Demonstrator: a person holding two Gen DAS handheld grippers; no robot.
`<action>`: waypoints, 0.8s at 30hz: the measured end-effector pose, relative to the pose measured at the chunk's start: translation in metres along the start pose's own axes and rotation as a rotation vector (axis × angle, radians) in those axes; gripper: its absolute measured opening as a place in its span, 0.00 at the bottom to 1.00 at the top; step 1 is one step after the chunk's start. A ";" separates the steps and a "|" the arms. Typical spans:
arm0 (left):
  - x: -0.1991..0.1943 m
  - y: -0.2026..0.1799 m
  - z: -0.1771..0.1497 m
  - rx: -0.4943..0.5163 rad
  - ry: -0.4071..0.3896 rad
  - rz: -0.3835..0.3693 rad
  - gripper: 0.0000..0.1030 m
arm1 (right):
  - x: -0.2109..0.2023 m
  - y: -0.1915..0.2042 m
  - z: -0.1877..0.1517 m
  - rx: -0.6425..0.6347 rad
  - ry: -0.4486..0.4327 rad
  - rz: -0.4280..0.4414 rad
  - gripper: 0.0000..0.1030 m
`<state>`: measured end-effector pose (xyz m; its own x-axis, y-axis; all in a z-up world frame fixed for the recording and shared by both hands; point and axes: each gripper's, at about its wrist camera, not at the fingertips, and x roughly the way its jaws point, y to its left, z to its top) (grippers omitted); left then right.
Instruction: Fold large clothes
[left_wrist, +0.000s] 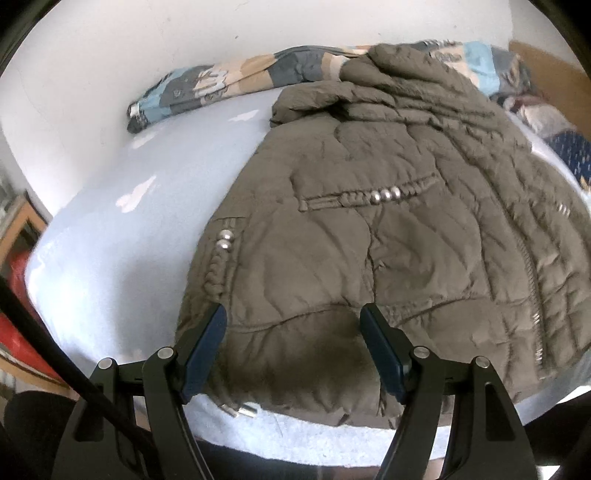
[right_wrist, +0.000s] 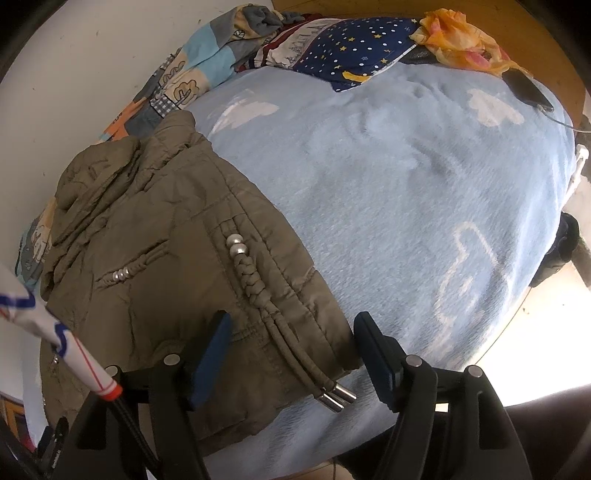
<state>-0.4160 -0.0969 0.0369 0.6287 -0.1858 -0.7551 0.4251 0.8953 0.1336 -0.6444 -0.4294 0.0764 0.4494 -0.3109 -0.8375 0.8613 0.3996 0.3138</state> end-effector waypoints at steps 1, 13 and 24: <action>-0.003 0.010 0.002 -0.049 0.007 -0.040 0.72 | 0.000 0.000 0.000 0.000 0.001 0.002 0.71; 0.009 0.126 -0.012 -0.526 0.145 -0.271 0.71 | -0.004 -0.002 -0.003 0.024 0.008 0.018 0.72; 0.033 0.141 -0.025 -0.675 0.212 -0.387 0.71 | -0.004 -0.001 -0.002 0.038 0.011 0.021 0.73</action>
<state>-0.3519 0.0336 0.0150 0.3518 -0.5124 -0.7834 0.0596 0.8474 -0.5275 -0.6479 -0.4265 0.0787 0.4653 -0.2933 -0.8351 0.8601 0.3730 0.3482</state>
